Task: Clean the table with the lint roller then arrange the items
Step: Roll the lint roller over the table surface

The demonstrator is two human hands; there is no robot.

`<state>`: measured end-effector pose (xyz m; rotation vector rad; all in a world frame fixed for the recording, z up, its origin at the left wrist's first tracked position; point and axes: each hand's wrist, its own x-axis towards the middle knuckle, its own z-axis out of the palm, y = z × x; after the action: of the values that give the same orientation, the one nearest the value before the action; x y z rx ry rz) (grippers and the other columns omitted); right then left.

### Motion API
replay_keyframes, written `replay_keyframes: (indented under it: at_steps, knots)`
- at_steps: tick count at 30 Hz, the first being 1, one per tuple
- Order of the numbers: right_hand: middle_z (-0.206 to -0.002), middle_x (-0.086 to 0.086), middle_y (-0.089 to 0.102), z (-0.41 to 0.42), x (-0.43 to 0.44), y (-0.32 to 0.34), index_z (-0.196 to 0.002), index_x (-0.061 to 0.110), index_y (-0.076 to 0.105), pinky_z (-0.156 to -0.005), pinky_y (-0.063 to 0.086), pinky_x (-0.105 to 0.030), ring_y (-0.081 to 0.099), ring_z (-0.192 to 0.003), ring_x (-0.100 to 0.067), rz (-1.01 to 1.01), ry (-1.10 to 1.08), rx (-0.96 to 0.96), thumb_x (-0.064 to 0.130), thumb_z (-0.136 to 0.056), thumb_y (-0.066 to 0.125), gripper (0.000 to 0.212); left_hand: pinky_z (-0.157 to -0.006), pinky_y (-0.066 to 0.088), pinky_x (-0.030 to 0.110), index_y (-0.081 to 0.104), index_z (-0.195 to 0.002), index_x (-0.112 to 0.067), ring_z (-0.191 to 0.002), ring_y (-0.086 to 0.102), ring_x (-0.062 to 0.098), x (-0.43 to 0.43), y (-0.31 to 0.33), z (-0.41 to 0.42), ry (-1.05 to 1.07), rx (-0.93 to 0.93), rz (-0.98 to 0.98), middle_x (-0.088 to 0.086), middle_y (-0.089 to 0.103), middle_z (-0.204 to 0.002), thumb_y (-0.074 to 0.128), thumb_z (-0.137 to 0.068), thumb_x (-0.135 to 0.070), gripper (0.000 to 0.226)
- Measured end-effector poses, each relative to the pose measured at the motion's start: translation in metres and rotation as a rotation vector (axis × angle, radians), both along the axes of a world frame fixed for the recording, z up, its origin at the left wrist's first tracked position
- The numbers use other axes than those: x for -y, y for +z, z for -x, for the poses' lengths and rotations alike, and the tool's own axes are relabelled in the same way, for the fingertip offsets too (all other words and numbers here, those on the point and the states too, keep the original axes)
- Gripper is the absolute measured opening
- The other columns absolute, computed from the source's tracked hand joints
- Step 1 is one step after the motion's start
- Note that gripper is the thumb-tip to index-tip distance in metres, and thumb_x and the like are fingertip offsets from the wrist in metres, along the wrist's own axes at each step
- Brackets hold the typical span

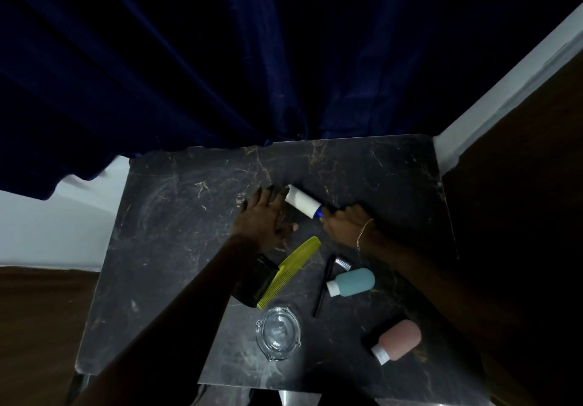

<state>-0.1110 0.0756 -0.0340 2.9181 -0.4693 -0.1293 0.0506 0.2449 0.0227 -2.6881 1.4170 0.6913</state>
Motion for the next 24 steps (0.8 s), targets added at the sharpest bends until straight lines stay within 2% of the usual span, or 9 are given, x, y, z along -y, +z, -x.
replay_keyframes:
  at_steps: [3,5,7,9,12,15,20,24]
  knots:
    - [-0.042,-0.002,0.062,-0.002,0.003,0.002,-0.076,0.016,0.073,-0.042,0.047,-0.022,0.062,-0.036,-0.021,-0.020,-0.068,-0.009,0.042,-0.070,0.079,0.028,-0.124,0.020,0.061,-0.002,-0.162,-0.033,-0.158,0.006,0.037,-0.003,-0.003,-0.001,0.003,-0.001,-0.009,0.007,0.008,-0.172,0.053,-0.087,-0.074,0.102]
    - [-0.049,-0.005,0.067,0.001,0.009,0.006,-0.086,0.014,0.074,-0.044,0.050,-0.025,0.066,-0.042,-0.023,-0.064,-0.195,-0.018,0.043,-0.075,0.076,0.031,-0.124,0.020,0.061,-0.003,-0.161,-0.033,-0.158,0.006,0.037,-0.005,-0.003,-0.003,0.005,-0.003,-0.007,0.008,0.007,-0.172,0.052,-0.087,-0.075,0.102]
    - [-0.072,-0.012,0.074,0.006,0.023,0.008,-0.107,0.010,0.066,-0.058,0.054,-0.034,0.073,-0.064,-0.032,-0.186,-0.328,-0.043,0.040,-0.093,0.057,0.034,-0.124,0.019,0.062,-0.004,-0.160,-0.035,-0.158,0.006,0.037,-0.007,-0.003,-0.008,0.003,0.000,-0.002,0.007,0.007,-0.172,0.051,-0.086,-0.077,0.101]
    - [-0.092,-0.016,0.074,0.015,0.045,0.004,-0.118,0.008,0.057,-0.071,0.054,-0.041,0.072,-0.084,-0.038,-0.273,-0.473,-0.004,0.035,-0.101,0.039,0.037,-0.125,0.017,0.062,-0.004,-0.161,-0.035,-0.158,0.004,0.037,-0.009,-0.001,-0.012,0.004,-0.007,-0.003,0.007,0.006,-0.172,0.052,-0.085,-0.076,0.102]
    - [-0.097,-0.022,0.073,0.035,0.074,-0.002,-0.114,0.005,0.059,-0.075,0.053,-0.044,0.071,-0.090,-0.042,-0.317,-0.718,0.109,0.033,-0.100,0.042,0.035,-0.124,0.014,0.061,-0.006,-0.161,-0.033,-0.158,0.003,0.037,-0.010,0.001,-0.015,0.019,-0.024,-0.005,0.008,0.005,-0.172,0.054,-0.086,-0.074,0.104]
    - [-0.095,-0.024,0.071,0.054,0.093,-0.005,-0.109,-0.002,0.062,-0.071,0.052,-0.042,0.069,-0.087,-0.041,-0.300,-0.886,0.213,0.032,-0.101,0.045,0.039,-0.126,0.014,0.061,-0.004,-0.162,-0.033,-0.159,0.002,0.035,-0.010,0.003,-0.015,0.021,-0.018,-0.008,0.008,0.005,-0.172,0.053,-0.088,-0.072,0.101]
    - [-0.100,-0.028,0.069,0.068,0.100,-0.005,-0.109,-0.006,0.062,-0.078,0.055,-0.047,0.067,-0.092,-0.041,-0.315,-0.969,0.298,0.028,-0.101,0.046,0.039,-0.126,0.015,0.060,-0.002,-0.163,-0.030,-0.159,0.002,0.035,-0.013,0.006,-0.016,0.015,-0.007,-0.032,0.009,0.004,-0.172,0.056,-0.089,-0.068,0.101]
    - [-0.098,-0.025,0.071,0.052,0.089,-0.004,-0.109,0.000,0.064,-0.078,0.053,-0.042,0.069,-0.091,-0.042,-0.321,-0.846,0.181,0.033,-0.101,0.043,0.040,-0.126,0.014,0.060,-0.002,-0.163,-0.030,-0.159,0.001,0.035,-0.015,0.006,-0.018,0.024,-0.017,-0.034,0.008,0.003,-0.172,0.058,-0.088,-0.065,0.102]
